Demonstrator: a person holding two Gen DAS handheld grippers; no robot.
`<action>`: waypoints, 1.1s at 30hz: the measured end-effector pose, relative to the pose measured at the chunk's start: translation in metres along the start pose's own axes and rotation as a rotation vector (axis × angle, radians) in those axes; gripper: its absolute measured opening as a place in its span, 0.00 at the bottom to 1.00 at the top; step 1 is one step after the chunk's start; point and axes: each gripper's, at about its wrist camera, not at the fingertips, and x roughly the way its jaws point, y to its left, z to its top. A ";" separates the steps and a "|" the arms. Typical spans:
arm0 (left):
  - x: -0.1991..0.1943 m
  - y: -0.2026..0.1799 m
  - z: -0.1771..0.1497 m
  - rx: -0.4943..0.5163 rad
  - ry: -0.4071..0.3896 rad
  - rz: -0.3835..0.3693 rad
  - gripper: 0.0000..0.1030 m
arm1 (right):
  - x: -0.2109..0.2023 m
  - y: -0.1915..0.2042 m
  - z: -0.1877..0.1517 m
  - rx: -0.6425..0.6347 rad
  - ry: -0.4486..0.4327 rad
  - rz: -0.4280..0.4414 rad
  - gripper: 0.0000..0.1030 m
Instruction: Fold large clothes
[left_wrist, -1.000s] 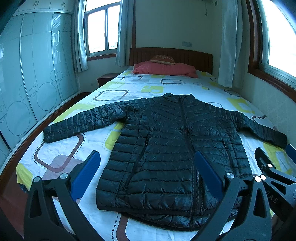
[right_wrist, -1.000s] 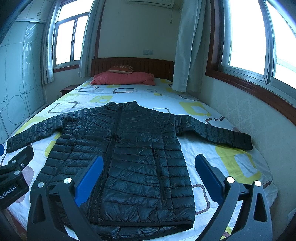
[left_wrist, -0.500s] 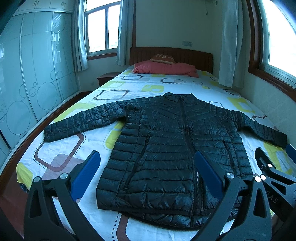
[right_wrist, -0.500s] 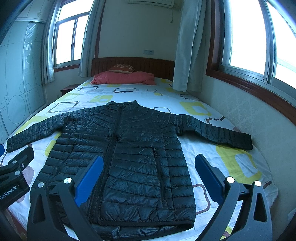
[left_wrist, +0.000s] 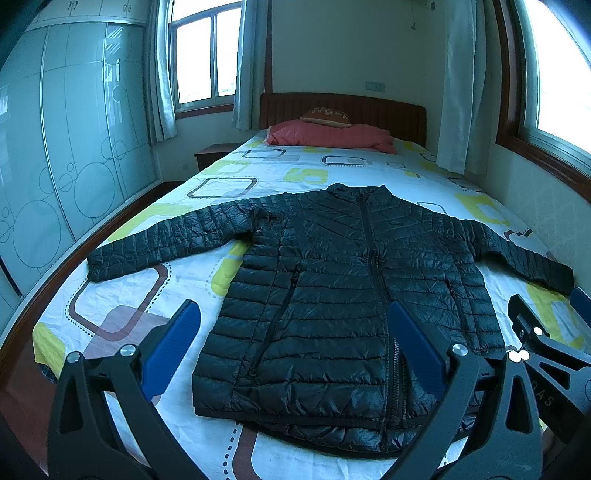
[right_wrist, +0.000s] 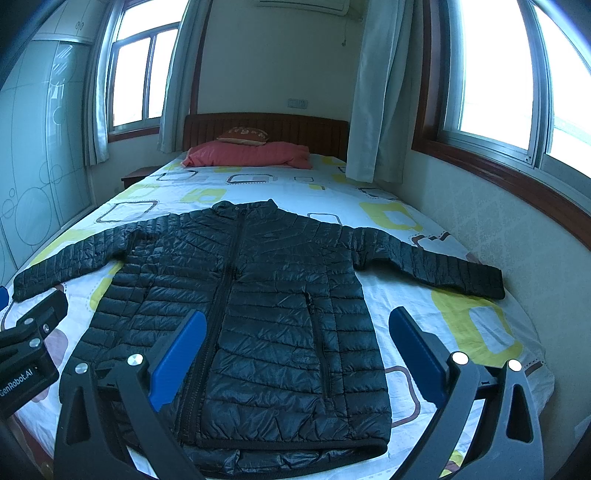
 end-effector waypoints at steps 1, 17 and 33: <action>0.000 -0.001 -0.001 0.001 -0.001 0.001 0.98 | 0.000 0.000 0.000 0.001 0.000 0.000 0.96; 0.036 0.016 -0.007 -0.020 0.056 0.015 0.98 | 0.031 -0.005 -0.008 0.042 0.039 0.002 0.96; 0.196 0.131 -0.009 -0.300 0.289 0.300 0.95 | 0.197 -0.223 -0.028 0.503 0.201 -0.154 0.46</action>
